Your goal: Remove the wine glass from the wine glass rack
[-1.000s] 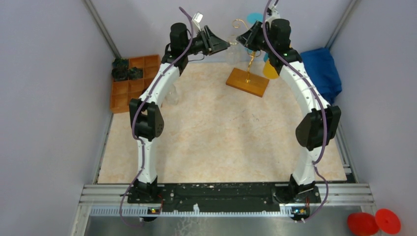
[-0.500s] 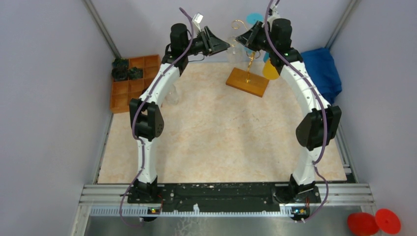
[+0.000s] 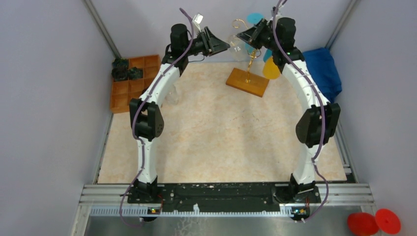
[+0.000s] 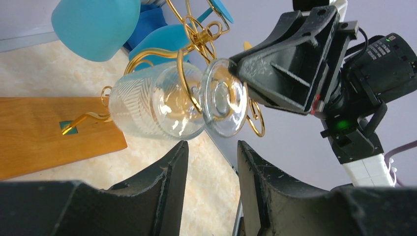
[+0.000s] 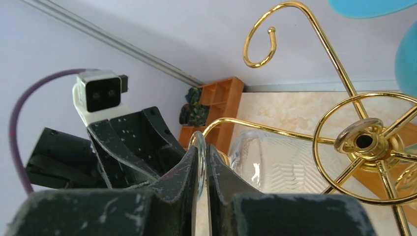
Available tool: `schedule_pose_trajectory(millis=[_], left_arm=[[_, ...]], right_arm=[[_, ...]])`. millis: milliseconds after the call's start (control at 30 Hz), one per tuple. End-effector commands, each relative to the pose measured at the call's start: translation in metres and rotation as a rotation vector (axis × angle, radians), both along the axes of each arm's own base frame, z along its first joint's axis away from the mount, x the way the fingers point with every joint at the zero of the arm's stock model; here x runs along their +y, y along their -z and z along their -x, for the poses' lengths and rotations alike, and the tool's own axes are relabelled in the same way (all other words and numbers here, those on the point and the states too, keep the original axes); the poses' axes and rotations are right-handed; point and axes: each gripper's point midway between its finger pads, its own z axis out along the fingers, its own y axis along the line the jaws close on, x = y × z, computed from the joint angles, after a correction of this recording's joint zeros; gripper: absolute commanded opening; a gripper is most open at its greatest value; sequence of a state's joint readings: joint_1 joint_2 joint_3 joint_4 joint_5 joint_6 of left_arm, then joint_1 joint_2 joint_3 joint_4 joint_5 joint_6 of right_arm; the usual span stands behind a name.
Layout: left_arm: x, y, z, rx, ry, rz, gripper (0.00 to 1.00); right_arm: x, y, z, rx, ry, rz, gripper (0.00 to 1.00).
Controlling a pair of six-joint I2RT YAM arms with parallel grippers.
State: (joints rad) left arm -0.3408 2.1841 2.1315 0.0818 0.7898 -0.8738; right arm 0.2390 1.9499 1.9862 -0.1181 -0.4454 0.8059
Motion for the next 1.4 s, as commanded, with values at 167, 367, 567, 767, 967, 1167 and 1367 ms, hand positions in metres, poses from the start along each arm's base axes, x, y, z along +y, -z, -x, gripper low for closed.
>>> schedule_pose_trajectory(millis=[167, 367, 567, 767, 967, 1167, 1367], left_arm=[[-0.001, -0.002, 0.005, -0.033, 0.015, -0.009, 0.47], [0.001, -0.003, 0.007, -0.036, 0.011, -0.011, 0.47], [0.001, -0.004, 0.007, -0.039, 0.012, -0.012, 0.47], [0.001, 0.001, 0.004, -0.032, 0.005, -0.011, 0.47], [0.001, -0.003, -0.001, -0.035, -0.002, 0.004, 0.47], [0.0, -0.009, -0.01, -0.027, -0.019, 0.026, 0.47], [-0.002, -0.016, -0.02, -0.038, -0.034, 0.036, 0.48]], right_arm=[[0.004, 0.0, -0.01, 0.095, -0.056, -0.149, 0.0], [0.005, 0.003, -0.01, 0.119, -0.081, -0.212, 0.0], [0.003, -0.002, -0.009, 0.107, -0.085, -0.252, 0.0], [0.004, -0.002, -0.012, 0.125, -0.101, -0.26, 0.0], [-0.001, 0.01, -0.008, 0.158, -0.084, -0.161, 0.0], [0.001, 0.018, -0.007, 0.185, -0.109, -0.115, 0.0], [0.002, 0.02, -0.005, 0.19, -0.123, -0.106, 0.0]])
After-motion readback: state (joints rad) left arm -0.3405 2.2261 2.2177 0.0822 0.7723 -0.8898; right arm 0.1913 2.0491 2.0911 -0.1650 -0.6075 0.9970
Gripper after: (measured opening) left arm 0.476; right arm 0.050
